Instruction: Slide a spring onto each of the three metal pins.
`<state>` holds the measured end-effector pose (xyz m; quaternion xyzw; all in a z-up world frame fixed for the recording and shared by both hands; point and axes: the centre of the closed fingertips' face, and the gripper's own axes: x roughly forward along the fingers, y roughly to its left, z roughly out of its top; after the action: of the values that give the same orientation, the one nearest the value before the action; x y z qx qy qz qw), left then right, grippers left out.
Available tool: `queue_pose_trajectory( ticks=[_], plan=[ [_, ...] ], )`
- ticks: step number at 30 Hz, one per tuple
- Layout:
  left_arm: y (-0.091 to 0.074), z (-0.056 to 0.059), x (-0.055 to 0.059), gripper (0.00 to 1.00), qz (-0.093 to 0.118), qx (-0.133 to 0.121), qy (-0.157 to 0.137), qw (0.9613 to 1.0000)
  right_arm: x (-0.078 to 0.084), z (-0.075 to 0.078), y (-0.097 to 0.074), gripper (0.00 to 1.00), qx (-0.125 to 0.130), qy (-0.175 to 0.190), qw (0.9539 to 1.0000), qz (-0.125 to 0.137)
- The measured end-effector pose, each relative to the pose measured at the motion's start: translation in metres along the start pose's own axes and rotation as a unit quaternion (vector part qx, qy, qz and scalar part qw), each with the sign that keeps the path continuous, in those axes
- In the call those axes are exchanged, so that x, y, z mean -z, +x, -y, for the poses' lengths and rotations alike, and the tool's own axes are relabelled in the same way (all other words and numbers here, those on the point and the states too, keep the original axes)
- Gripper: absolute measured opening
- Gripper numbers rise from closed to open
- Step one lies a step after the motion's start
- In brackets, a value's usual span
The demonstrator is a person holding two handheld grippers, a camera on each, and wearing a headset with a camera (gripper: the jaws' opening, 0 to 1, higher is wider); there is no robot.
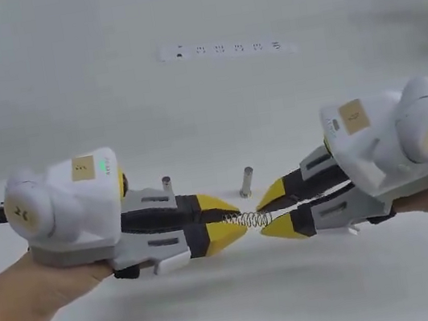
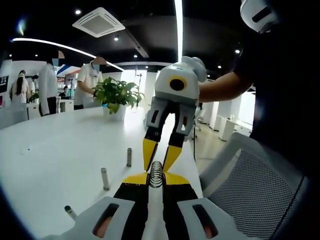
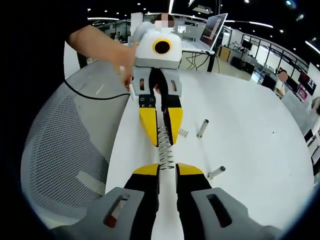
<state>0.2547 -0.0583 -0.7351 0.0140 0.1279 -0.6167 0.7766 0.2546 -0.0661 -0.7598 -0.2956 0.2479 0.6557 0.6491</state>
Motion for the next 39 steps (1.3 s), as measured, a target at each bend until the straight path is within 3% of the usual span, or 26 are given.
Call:
queue_pose_trajectory(
  ticks=[4,11,17,39],
  plan=[
    [0.0,0.001,0.0,0.01,0.0,0.002,0.0,1.0,-0.002,-0.002,-0.001,0.08,-0.003,0.001,0.9999,0.016],
    [0.0,0.002,0.001,0.01,0.003,0.004,-0.005,1.0,-0.005,-0.002,-0.005,0.07,-0.002,-0.003,0.9998,0.019],
    [-0.002,0.0,0.002,0.01,0.003,0.002,-0.007,1.0,-0.017,0.0,-0.011,0.07,0.003,-0.006,0.9997,0.024],
    [0.008,0.001,0.02,0.01,-0.029,0.008,0.0,0.9995,-0.035,-0.008,-0.01,0.07,-0.011,-0.076,0.997,-0.015]
  ],
)
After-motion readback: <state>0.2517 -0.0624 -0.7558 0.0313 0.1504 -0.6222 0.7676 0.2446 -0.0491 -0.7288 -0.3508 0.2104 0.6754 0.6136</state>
